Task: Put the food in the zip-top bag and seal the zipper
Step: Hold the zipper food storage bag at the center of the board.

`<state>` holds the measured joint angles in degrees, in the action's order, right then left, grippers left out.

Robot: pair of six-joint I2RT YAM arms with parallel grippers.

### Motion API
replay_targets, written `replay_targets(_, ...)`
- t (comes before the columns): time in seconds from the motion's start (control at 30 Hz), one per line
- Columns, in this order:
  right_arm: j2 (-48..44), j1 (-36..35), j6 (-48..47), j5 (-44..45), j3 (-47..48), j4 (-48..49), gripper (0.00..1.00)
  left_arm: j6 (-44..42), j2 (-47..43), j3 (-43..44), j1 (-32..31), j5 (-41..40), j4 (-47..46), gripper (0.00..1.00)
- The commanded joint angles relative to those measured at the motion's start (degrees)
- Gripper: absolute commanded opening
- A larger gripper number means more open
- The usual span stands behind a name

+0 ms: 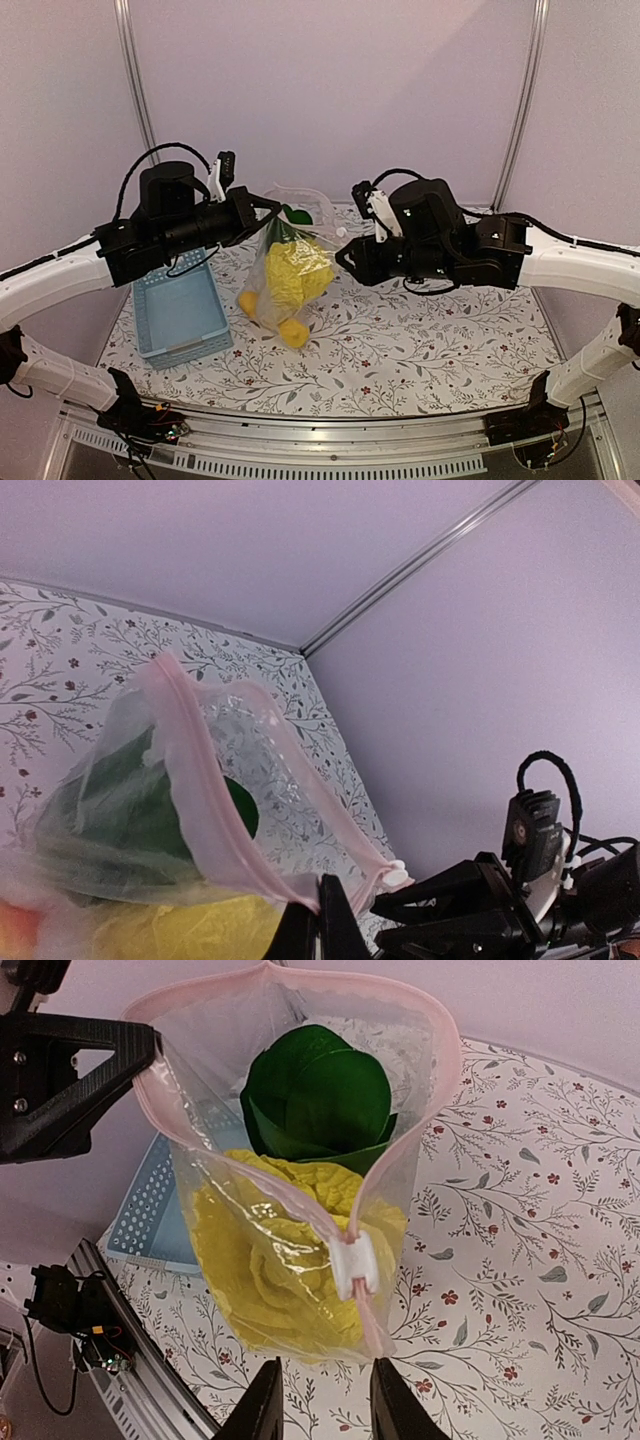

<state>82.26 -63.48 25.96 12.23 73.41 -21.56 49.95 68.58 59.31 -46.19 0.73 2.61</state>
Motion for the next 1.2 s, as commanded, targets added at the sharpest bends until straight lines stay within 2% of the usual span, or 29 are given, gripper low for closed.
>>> replay_targets(0.0,0.66,-0.09,0.0,-0.55,1.15,1.37,0.27,-1.11,-1.31,1.8,1.17,-0.39,-0.48,0.0)
replay_targets(0.3,1.32,1.84,0.53,-1.59,1.21,2.0,0.24,-0.74,-1.49,1.6,1.37,-0.03,-0.49,0.0)
replay_targets(0.53,-0.26,2.97,1.07,-1.5,-0.04,1.96,0.29,-0.74,-2.01,1.48,1.46,-0.38,-0.15,0.0)
replay_targets(0.8,-0.46,3.88,0.61,-3.04,0.57,3.15,0.3,-0.74,-2.38,1.42,1.55,-0.38,0.11,0.0)
replay_targets(1.17,1.49,4.27,-0.61,-4.22,2.77,3.99,0.21,-0.65,-3.04,1.07,1.55,-0.51,0.33,0.0)
